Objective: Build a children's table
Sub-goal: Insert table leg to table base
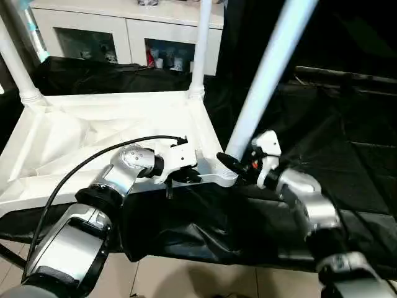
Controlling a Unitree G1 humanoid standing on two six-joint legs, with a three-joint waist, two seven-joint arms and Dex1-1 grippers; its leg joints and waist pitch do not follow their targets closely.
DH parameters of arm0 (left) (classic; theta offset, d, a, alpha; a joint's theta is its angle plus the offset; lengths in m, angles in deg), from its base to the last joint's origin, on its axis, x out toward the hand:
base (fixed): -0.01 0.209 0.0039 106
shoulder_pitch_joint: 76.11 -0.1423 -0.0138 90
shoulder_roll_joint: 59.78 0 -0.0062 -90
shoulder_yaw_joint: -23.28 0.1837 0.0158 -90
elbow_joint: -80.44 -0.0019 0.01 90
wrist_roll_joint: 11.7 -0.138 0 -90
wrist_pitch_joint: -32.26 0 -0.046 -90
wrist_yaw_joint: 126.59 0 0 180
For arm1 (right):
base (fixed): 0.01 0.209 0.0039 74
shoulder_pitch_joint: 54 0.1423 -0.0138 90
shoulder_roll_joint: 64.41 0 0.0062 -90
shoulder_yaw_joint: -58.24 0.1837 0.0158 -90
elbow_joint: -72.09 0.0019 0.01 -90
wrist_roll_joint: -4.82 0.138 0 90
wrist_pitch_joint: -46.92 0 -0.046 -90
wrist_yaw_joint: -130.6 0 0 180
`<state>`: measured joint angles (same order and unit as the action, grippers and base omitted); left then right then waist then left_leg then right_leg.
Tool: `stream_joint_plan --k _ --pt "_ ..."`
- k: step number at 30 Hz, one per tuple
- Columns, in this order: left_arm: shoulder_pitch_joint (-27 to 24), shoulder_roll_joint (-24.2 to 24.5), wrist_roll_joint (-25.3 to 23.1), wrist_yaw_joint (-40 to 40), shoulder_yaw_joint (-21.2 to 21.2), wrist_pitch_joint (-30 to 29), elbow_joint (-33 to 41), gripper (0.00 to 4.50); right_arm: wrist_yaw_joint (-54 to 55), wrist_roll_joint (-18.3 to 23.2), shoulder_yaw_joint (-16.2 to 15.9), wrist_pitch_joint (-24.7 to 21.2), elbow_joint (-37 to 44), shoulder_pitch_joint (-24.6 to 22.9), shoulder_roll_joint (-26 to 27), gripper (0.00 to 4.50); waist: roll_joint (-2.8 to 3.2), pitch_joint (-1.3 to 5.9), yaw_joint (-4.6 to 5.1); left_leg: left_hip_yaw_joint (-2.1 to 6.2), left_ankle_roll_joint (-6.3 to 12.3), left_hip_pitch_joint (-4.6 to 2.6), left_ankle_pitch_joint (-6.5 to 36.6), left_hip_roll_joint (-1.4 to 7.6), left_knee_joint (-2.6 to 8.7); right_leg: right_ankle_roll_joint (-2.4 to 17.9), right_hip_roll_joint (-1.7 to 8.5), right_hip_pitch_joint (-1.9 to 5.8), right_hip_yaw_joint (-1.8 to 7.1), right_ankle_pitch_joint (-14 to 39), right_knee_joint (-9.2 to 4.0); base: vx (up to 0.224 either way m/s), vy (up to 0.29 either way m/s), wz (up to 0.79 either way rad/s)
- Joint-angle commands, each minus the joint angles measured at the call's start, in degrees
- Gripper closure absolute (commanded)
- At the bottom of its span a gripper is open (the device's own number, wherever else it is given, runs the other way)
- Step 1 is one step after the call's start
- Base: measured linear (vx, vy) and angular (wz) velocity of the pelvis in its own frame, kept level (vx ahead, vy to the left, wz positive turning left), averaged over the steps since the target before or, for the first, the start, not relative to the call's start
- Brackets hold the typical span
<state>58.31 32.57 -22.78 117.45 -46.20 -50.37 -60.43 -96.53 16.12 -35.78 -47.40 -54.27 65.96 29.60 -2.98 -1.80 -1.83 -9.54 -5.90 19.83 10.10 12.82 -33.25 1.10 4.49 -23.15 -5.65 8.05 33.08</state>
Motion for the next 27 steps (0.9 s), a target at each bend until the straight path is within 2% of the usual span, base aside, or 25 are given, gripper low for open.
stream_joint_plan --k 1,3,7,12,19,24,27 --pt "-0.2 1.0 -2.7 3.1 2.9 0.1 -0.2 4.5 -2.3 -1.2 -2.5 -4.0 -4.4 -1.2 -0.4 2.61 0.82 2.72 -0.37 0.11 1.82 -0.12 21.2 0.26 4.14 6.9 3.44 2.31 2.09 29.3 -5.16 0.0 0.0 0.0" --pt "0.3 1.3 -2.7 3.9 3.1 0.8 -0.4 4.5 -5.6 -1.8 -3.5 -3.8 -5.9 0.0 -1.4 2.61 0.61 2.73 -0.39 0.1 1.78 -0.05 21.0 0.31 4.13 7.2 3.52 2.38 2.11 28.8 -5.0 0.0 0.0 0.0" --pt "0.6 1.4 -1.9 5.3 2.9 1.8 -0.3 4.5 -10.0 -1.9 -4.2 -3.6 -7.4 0.6 -2.2 2.61 0.64 2.68 -0.55 0.04 1.76 -0.11 21.0 0.4 4.18 7.5 3.52 2.31 2.19 28.7 -4.98 0.0 0.0 0.0" --pt "0.7 2.2 -1.4 8.2 3.4 4.0 0.1 4.5 -14.0 -2.2 -4.8 -2.6 -9.5 1.4 -3.4 2.61 0.86 2.64 -0.7 0.09 1.48 -0.31 22.3 0.5 4.24 7.6 3.51 2.16 2.14 29.3 -5.12 0.0 0.0 0.0" --pt "1.1 3.0 -1.1 10.5 3.5 4.9 0.0 4.5 -15.8 -3.1 -4.8 -0.1 -12.1 2.1 -3.9 2.61 1.09 2.72 -0.78 0.15 1.05 -0.21 22.3 0.59 4.36 8.5 3.56 2.26 2.21 27.9 -4.79 0.0 0.0 0.0" --pt "1.9 1.9 -0.5 7.2 1.6 2.3 -1.0 4.5 -14.3 -3.2 -4.2 0.5 -13.5 2.2 -3.1 2.61 1.19 2.66 -0.74 0.07 0.88 -0.32 22.8 0.61 4.4 9.1 3.49 2.19 2.27 27.1 -4.73 0.0 0.0 0.0" --pt "2.1 1.5 -0.4 6.1 1.1 1.2 -1.1 4.5 -13.2 -3.2 -3.8 0.6 -13.8 2.3 -2.8 2.61 1.1 2.46 -0.73 0.12 0.92 -0.55 24.2 0.45 4.29 8.1 3.51 1.97 2.04 30.7 -5.24 0.0 0.0 0.0"
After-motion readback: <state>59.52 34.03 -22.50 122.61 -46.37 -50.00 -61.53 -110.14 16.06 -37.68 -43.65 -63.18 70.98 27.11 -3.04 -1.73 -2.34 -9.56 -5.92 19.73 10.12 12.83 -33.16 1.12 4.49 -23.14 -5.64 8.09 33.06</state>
